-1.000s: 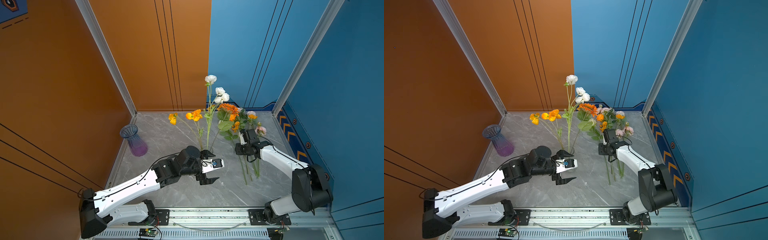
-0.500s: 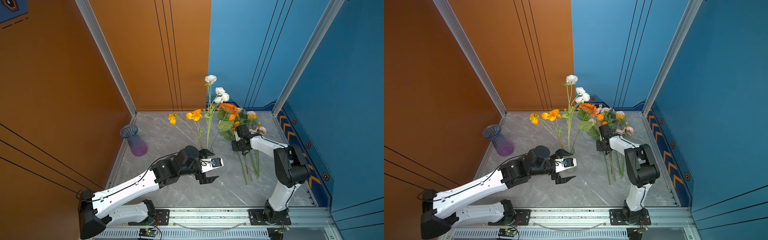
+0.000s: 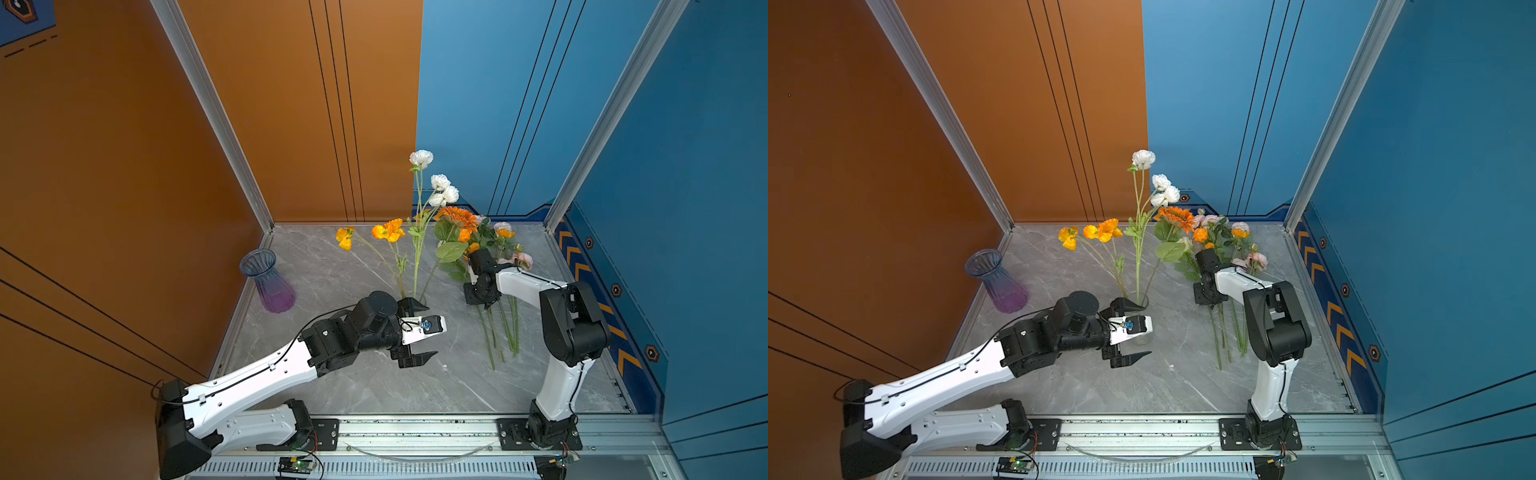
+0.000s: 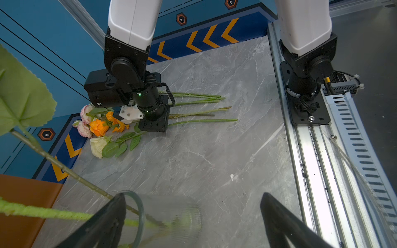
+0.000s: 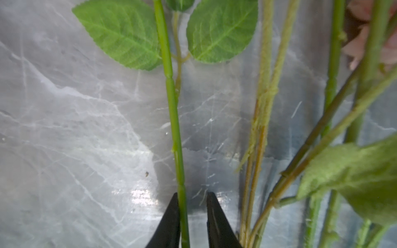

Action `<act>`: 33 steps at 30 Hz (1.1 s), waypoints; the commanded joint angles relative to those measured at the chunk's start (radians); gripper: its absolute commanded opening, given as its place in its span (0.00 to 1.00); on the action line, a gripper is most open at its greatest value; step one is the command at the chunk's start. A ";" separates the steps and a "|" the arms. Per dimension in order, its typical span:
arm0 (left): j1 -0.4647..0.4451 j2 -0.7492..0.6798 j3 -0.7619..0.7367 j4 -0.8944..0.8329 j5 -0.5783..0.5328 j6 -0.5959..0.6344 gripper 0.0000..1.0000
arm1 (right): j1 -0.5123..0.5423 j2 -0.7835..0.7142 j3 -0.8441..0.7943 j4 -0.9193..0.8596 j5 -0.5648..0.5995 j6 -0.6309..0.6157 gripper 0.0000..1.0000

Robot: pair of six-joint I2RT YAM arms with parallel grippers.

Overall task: Arrange the flowers into the vase
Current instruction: 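Lower the right gripper and grasp the cream rose stem, then lift the cream rose upright with the right gripper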

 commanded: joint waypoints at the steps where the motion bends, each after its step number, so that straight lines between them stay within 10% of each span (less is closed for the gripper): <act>1: 0.020 -0.022 -0.009 0.008 -0.008 0.007 0.98 | -0.003 0.001 0.017 -0.046 -0.009 -0.010 0.17; 6: 0.028 -0.040 -0.012 0.011 -0.005 0.006 0.98 | 0.001 -0.013 0.003 -0.044 -0.018 0.004 0.00; 26: 0.049 -0.179 -0.020 0.015 -0.004 0.011 0.98 | 0.017 -0.621 -0.228 0.097 -0.190 0.199 0.00; 33: 0.050 -0.273 -0.044 0.015 0.020 0.032 0.98 | 0.013 -0.797 -0.221 0.124 -0.040 0.310 0.00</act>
